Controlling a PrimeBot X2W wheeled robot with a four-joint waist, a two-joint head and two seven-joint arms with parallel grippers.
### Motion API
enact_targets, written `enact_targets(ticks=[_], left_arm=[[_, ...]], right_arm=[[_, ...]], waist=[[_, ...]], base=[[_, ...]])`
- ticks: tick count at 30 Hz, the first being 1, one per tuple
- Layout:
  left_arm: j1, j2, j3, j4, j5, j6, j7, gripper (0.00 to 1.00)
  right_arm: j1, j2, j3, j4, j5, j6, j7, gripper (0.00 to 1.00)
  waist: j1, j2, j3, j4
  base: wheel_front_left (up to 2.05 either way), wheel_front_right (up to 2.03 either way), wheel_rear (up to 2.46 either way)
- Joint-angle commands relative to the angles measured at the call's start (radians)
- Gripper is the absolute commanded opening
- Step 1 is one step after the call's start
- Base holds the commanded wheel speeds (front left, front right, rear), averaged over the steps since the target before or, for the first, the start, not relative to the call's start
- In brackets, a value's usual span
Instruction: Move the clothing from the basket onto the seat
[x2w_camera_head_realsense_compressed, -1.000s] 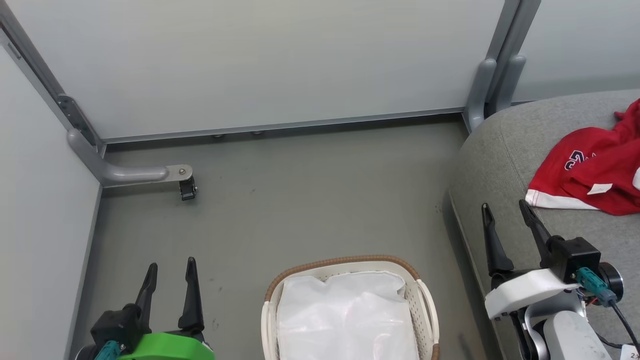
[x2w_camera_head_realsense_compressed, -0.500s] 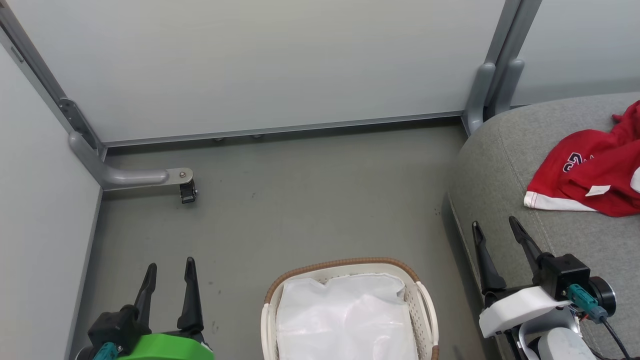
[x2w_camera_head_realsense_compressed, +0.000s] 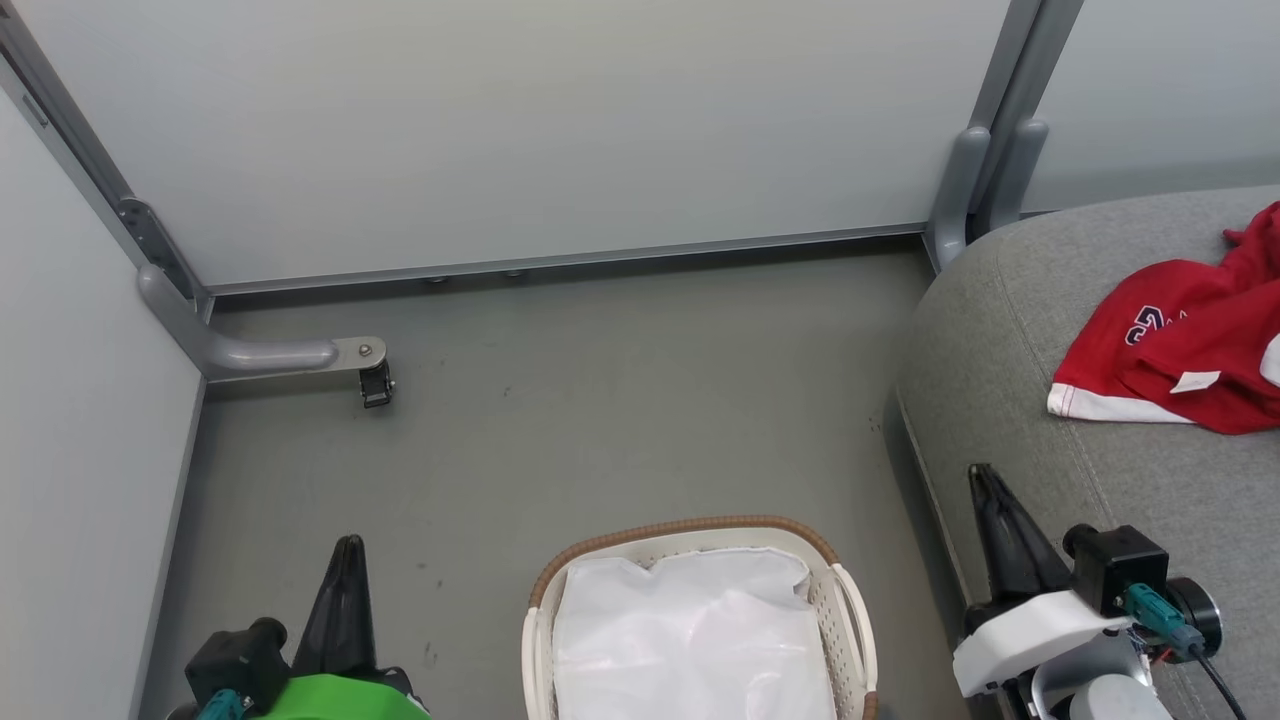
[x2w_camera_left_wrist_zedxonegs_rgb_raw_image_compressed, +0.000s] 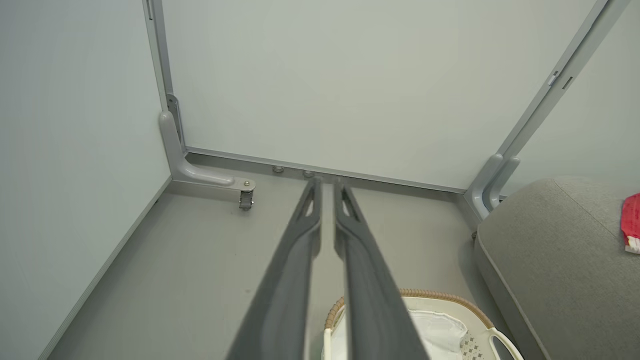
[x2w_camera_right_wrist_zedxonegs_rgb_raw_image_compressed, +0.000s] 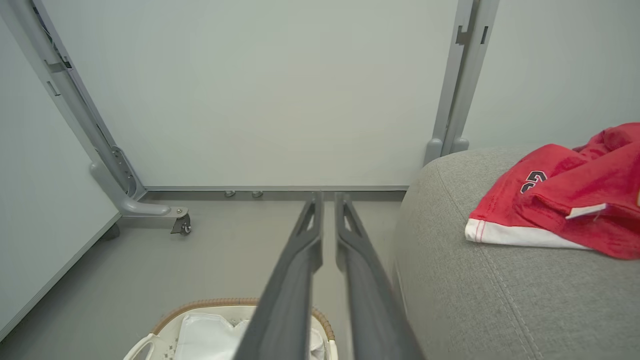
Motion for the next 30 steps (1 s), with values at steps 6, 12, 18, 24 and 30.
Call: enact_targets(ticks=[6,12,18,24,30], left_arm=[[-0.014,0.001,0.016,-0.012,-0.125,-0.003,0.035,0.00],[-0.026,0.002,0.029,-0.012,-0.223,-0.005,0.063,0.00],[-0.037,0.003,0.042,-0.014,-0.315,-0.007,0.089,0.00],[-0.047,0.004,0.054,-0.015,-0.401,-0.010,0.113,0.00],[-0.057,0.004,0.065,-0.016,-0.484,-0.012,0.138,0.00]], right_arm=[[-0.011,-0.002,-0.016,-0.008,0.140,0.000,0.036,0.00],[-0.014,-0.003,-0.026,-0.008,0.252,0.000,0.064,0.00],[-0.017,-0.003,-0.037,-0.008,0.357,0.000,0.090,0.00],[-0.020,-0.004,-0.046,-0.007,0.455,0.000,0.115,0.00],[-0.023,-0.005,-0.055,-0.006,0.550,0.000,0.139,0.00]], waist=[[0.0001,0.0006,-0.001,-0.003],[0.0001,0.0011,-0.003,-0.006],[0.0001,0.0016,-0.004,-0.008],[0.0001,0.0021,-0.005,-0.011],[0.0001,0.0027,-0.007,-0.013]], base=[[0.00,0.00,0.00],[0.00,0.00,0.00],[0.00,0.00,0.00],[0.00,0.00,0.00],[0.00,0.00,0.00]])
